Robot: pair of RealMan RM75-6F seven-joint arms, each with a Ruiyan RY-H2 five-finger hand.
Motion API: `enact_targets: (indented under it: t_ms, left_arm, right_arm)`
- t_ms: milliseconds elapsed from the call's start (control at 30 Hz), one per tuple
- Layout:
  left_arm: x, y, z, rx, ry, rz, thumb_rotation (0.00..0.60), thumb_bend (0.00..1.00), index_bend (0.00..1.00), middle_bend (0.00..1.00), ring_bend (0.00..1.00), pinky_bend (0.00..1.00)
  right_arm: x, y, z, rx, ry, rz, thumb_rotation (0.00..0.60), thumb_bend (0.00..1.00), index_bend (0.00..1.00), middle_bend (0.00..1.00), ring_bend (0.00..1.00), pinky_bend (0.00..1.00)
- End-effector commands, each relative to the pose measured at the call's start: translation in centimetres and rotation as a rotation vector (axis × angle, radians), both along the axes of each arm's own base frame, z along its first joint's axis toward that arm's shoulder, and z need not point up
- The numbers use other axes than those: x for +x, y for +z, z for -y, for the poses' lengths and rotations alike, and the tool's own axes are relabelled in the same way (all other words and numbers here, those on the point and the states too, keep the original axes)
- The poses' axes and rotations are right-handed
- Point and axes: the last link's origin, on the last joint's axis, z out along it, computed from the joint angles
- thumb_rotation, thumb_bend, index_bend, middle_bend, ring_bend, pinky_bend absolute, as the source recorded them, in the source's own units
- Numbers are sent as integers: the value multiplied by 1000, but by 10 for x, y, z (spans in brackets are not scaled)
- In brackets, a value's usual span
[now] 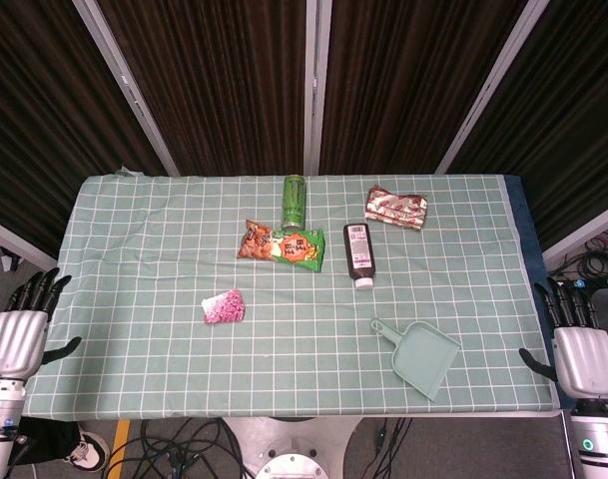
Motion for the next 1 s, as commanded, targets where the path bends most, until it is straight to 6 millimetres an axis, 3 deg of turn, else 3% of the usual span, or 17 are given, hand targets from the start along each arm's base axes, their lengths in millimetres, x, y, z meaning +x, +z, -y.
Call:
enact_targets:
  t_ms: [33, 600, 1000]
  left_arm:
    - [0, -1, 0, -12, 0, 2, 600, 147, 98, 41, 0, 138]
    - [4, -12, -11, -65, -39, 71, 600, 146, 99, 66, 0, 144]
    - [42, -62, -43, -248, -115, 149, 600, 146, 102, 74, 0, 164]
  right_arm:
    - [0, 0, 1, 6, -2, 0, 600, 68, 0, 0, 0, 0]
    - [6, 7, 5, -18, 44, -14, 600, 74, 0, 0, 0, 0]
    - [4, 5, 9, -15, 49, -13, 600, 83, 0, 0, 0, 0]
